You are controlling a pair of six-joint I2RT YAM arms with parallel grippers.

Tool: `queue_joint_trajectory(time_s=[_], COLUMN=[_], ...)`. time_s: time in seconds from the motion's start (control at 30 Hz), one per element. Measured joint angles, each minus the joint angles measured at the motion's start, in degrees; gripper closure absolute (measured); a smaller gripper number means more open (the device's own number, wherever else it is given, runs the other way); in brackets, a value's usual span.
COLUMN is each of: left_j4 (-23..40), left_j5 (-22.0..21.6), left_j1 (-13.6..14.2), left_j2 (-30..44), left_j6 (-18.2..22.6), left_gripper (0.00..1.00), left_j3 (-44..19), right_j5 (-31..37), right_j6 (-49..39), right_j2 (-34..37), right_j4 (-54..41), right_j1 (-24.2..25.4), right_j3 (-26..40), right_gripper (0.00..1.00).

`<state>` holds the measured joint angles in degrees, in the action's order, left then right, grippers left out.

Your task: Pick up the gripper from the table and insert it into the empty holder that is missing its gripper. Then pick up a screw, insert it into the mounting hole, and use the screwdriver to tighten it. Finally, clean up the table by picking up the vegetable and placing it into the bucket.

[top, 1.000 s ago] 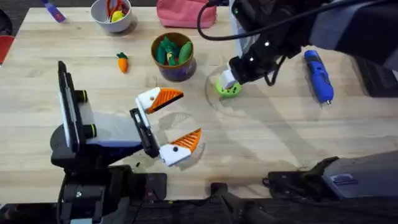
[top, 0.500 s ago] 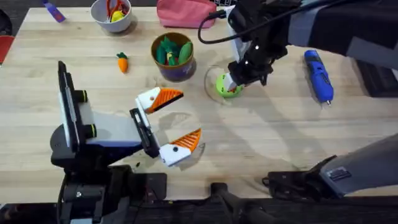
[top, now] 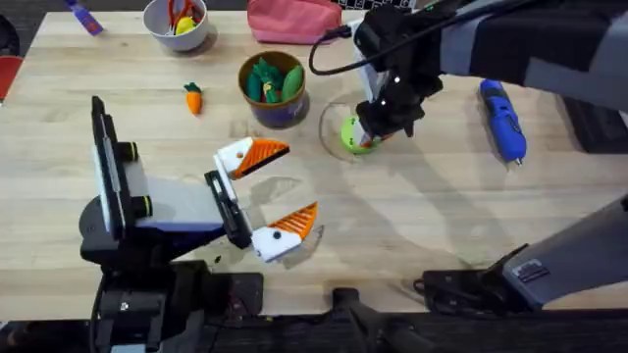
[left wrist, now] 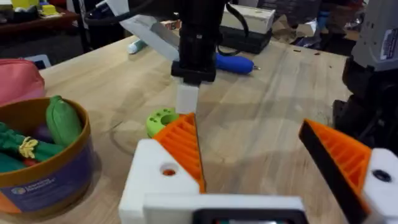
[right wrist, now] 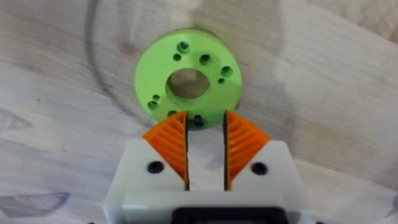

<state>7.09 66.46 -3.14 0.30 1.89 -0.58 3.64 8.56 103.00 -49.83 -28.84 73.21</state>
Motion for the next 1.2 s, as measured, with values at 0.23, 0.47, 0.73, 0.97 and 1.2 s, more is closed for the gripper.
queue_joint_trajectory(time_s=[0.23, 0.47, 0.73, 0.97, 1.2], left_j4=[0.0, 0.0, 0.0, 0.0, 0.0], left_j5=[0.0, 0.0, 0.0, 0.0, 0.0], left_j1=[0.0, 0.0, 0.0, 0.0, 0.0], left_j2=[0.0, 0.0, 0.0, 0.0, 0.0], left_j6=[0.0, 0.0, 0.0, 0.0, 0.0], left_gripper=[0.016, 0.015, 0.014, 0.015, 0.015], left_j3=[0.0, 0.0, 0.0, 0.0, 0.0], right_j5=[-0.1, 0.0, 0.1, 0.2, 0.2], right_j6=[0.0, 0.0, 0.0, -0.9, -3.1], right_j2=[0.2, 0.3, 0.2, -3.3, -8.1], right_j4=[1.0, 1.2, -0.6, -11.4, -24.8], right_j1=[0.0, -0.5, -0.8, -0.9, -1.3], right_j3=[0.0, 0.0, 0.4, 7.1, 23.8], right_gripper=[0.971, 0.995, 0.995, 0.996, 0.996])
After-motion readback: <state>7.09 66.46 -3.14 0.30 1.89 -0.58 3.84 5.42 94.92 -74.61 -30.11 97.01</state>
